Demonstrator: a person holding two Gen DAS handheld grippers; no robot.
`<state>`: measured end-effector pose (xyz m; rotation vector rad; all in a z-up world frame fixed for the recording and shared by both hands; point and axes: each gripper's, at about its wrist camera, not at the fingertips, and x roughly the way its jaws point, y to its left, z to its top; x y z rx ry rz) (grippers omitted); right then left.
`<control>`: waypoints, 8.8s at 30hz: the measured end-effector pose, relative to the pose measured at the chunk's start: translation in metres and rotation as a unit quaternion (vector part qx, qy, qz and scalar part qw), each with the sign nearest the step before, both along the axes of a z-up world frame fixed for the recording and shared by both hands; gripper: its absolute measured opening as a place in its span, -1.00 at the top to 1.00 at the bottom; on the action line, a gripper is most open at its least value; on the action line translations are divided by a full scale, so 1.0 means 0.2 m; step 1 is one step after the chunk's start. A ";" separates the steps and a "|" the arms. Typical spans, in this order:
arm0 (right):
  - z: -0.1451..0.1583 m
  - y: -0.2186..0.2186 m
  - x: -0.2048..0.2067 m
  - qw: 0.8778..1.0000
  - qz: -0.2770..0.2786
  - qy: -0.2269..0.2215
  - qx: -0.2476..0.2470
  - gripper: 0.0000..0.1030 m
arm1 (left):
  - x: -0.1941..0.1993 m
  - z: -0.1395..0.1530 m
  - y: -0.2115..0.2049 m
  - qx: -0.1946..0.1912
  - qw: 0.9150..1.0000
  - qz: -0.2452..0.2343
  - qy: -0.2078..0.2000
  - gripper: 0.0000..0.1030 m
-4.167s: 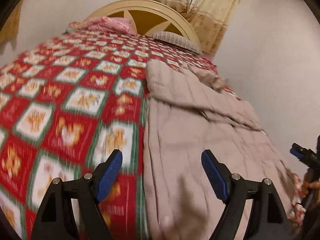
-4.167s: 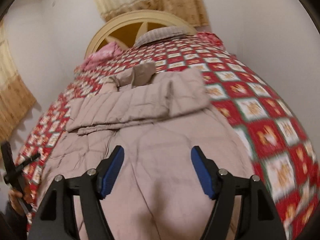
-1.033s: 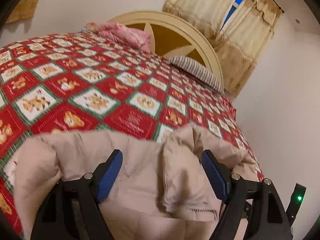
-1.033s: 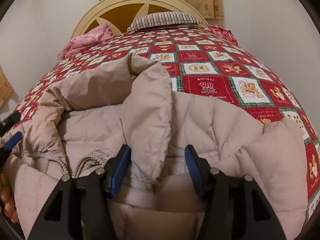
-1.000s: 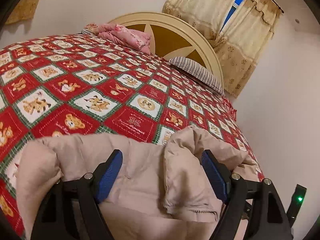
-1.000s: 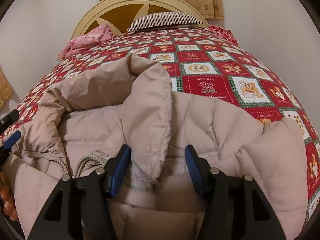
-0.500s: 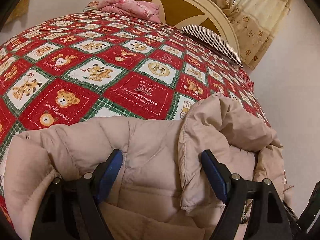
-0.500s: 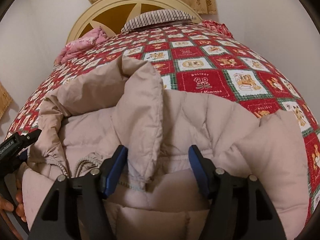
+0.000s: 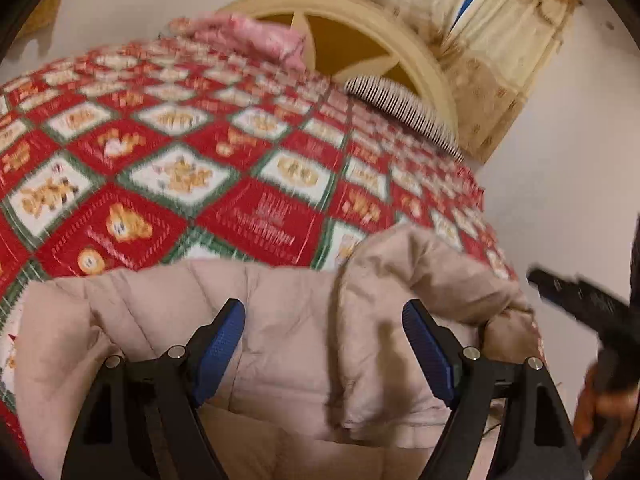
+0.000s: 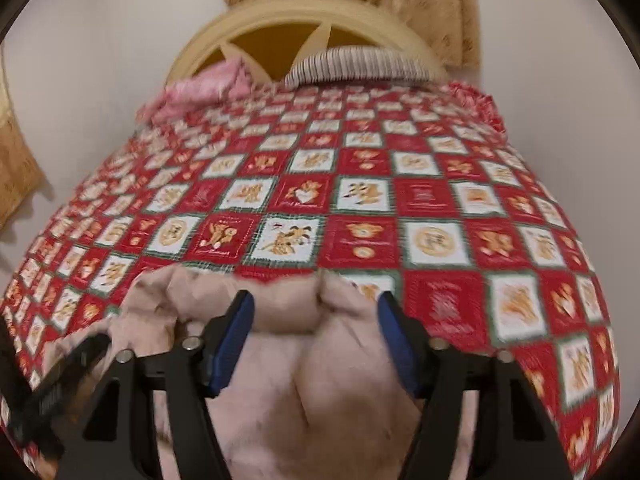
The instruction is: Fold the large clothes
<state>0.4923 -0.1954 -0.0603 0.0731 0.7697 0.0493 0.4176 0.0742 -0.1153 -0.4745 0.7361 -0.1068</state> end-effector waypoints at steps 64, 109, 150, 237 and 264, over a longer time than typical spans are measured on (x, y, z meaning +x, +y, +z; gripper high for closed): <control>-0.48 -0.12 -0.10 0.990 -0.069 0.030 0.121 0.69 | 0.28 -0.10 -0.30 0.145 0.985 -0.042 0.079 -0.72; -0.48 -0.41 -2.56 0.991 -0.063 0.055 0.108 -0.71 | -2.03 -0.08 0.61 -0.092 0.979 -0.178 0.026 -0.72; 0.06 -0.24 -2.95 0.978 -0.019 -0.047 0.204 0.68 | -2.30 0.31 0.78 -0.257 0.920 -0.282 -0.093 0.71; -0.41 -0.52 -1.00 0.977 -0.152 -0.021 0.150 0.51 | -0.43 0.07 -0.27 0.186 0.974 -0.128 -0.022 -0.30; -0.10 -0.33 -0.88 0.992 -0.118 -0.011 0.032 0.59 | -0.36 -0.02 -0.30 0.211 0.970 -0.121 0.005 -0.33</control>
